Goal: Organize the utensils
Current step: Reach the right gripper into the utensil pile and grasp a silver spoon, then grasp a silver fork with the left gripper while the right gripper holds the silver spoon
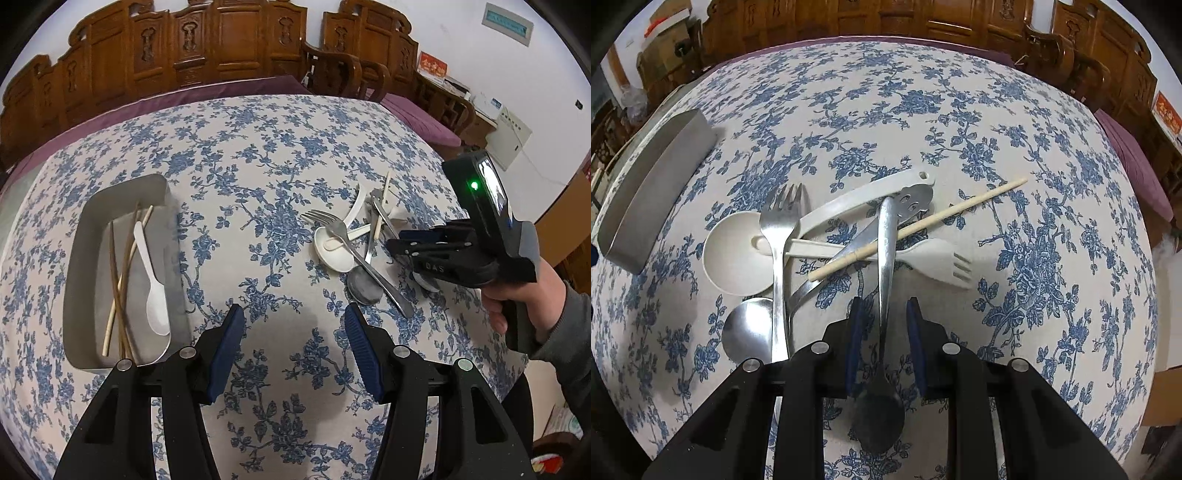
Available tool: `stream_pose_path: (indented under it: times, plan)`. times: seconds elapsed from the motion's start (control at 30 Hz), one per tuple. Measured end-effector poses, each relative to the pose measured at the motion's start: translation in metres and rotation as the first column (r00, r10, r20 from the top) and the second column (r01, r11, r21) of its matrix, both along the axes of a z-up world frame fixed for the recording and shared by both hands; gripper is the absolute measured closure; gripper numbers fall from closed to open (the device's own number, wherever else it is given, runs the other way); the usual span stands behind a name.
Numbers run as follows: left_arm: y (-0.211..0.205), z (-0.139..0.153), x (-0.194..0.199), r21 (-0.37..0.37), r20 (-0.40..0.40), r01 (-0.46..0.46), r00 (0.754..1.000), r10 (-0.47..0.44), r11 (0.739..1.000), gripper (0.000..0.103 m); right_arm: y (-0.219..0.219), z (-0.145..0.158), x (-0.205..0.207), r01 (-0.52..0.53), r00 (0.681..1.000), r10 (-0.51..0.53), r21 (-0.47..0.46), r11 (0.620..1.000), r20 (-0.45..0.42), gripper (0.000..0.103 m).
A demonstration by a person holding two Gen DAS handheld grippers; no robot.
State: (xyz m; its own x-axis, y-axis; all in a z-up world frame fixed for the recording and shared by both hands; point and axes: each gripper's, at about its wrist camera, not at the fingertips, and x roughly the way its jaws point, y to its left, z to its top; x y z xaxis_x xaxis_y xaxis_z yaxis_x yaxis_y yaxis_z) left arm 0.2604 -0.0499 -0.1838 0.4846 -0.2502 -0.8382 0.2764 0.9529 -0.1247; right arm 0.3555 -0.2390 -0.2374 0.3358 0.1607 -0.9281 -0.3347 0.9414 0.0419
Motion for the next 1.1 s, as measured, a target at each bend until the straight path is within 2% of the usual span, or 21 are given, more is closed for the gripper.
stream_pose_path:
  times: [0.07, 0.13, 0.33, 0.8, 0.9, 1.1]
  plan:
    - [-0.004, 0.000, 0.001, 0.003, 0.000, -0.001, 1.000, 0.001, 1.000, 0.049, -0.001, 0.000, 0.000, 0.000, 1.000, 0.000, -0.011, 1.000, 0.002, 0.084]
    - [-0.008, -0.001, 0.002, 0.005, -0.002, -0.002, 1.000, 0.002, 1.000, 0.049, -0.005, 0.000, -0.001, 0.007, 1.000, -0.007, 0.001, 1.000, -0.010, 0.097]
    - [-0.029, -0.002, 0.005, 0.016, 0.005, 0.003, 1.000, -0.003, 1.000, 0.049, -0.022, 0.003, -0.010, 0.012, 1.000, -0.010, 0.066, 0.998, -0.027, 0.098]
    - [-0.083, -0.029, 0.031, 0.024, -0.023, 0.024, 0.999, -0.024, 0.999, 0.049, -0.060, 0.035, -0.046, 0.007, 0.999, -0.017, 0.210, 0.978, 0.043, 0.098]
    - [-0.091, -0.037, 0.040, 0.013, -0.034, 0.014, 0.999, -0.014, 1.000, 0.052, -0.065, 0.040, -0.050, 0.001, 0.998, -0.014, 0.230, 0.973, 0.055, 0.098]
    - [-0.099, -0.056, 0.059, -0.017, -0.076, -0.031, 0.997, 0.030, 0.999, 0.066, -0.072, 0.044, -0.056, -0.008, 0.997, -0.011, 0.247, 0.969, 0.075, 0.098]
